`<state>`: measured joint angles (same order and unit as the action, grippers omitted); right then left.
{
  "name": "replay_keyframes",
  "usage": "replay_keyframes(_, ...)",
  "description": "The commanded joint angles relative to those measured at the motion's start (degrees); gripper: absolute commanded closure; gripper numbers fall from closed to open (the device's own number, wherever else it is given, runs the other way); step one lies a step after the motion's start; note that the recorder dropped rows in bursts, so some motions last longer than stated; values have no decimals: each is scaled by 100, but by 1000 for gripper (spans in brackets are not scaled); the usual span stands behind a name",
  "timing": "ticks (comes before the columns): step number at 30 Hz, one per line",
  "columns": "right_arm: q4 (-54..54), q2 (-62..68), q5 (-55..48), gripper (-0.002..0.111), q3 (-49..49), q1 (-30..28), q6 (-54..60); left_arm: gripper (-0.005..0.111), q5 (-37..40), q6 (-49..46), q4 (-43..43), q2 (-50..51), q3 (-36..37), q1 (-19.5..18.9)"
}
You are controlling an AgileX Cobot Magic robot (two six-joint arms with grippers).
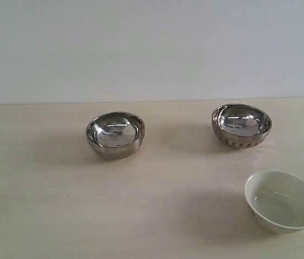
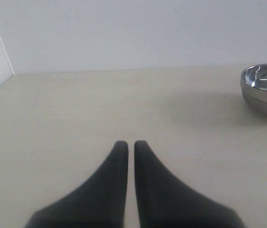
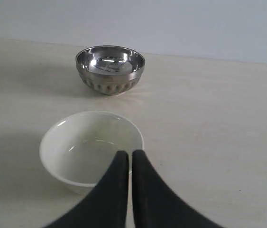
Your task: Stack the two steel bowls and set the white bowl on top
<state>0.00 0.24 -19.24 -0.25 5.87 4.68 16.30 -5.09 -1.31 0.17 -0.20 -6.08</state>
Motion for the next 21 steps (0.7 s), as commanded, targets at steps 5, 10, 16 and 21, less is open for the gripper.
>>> replay_keyframes(5, -84, -24, 43, 108, 25, -19, 71, 103, 1, 65, -15, -17, 20, -3)
replay_keyframes(10, -157, -24, 509, 108, 25, -19, 383, 103, 1, 65, -15, -17, 20, -3)
replay_keyframes(16, -157, -24, 1759, 108, 25, -19, 340, 103, 1, 65, -15, -17, 20, -3)
replay_keyframes(21, -157, -24, 3129, 108, 25, -19, 215, 103, 1, 65, -15, -17, 20, -3)
